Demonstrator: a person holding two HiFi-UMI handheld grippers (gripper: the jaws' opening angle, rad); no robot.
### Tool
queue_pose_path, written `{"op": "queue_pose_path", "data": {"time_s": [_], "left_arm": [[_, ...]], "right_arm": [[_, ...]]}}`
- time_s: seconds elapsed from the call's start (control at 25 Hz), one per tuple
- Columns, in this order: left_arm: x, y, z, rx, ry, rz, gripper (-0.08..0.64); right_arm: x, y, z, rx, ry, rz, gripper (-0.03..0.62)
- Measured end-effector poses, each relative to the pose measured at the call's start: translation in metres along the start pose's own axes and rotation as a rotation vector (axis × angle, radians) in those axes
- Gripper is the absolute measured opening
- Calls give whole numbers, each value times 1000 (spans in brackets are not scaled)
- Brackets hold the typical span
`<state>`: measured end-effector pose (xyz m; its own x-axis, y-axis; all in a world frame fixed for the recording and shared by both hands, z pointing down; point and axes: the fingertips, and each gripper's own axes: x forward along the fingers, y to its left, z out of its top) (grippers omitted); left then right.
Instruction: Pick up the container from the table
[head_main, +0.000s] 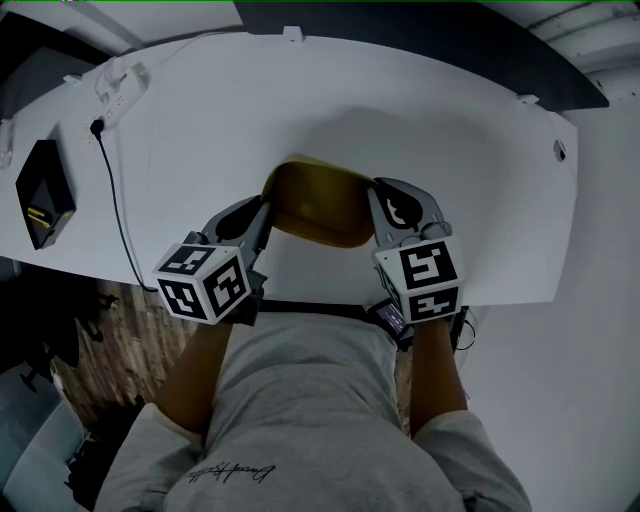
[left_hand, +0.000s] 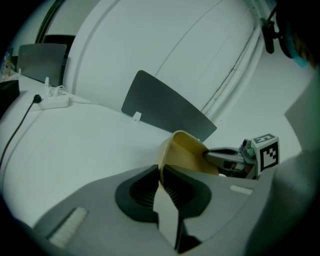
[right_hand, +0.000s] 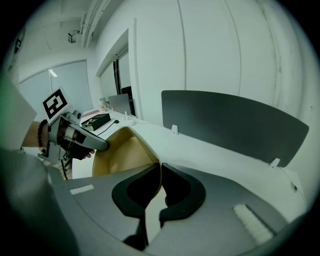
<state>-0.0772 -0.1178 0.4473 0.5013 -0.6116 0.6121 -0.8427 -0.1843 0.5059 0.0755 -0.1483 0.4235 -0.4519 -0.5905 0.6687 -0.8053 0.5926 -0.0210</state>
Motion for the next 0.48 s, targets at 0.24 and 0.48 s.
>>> {"op": "queue_pose_path", "data": {"time_s": [0.24,0.48], "left_arm": [[-7,-10,11,24,-19,-19,32],[-17,-17,16,38,-34,-27,31]], "right_arm": [[-14,-1,9,-6,-19,-16,29],[-26,3,18,-15,-36,-31,29]]}}
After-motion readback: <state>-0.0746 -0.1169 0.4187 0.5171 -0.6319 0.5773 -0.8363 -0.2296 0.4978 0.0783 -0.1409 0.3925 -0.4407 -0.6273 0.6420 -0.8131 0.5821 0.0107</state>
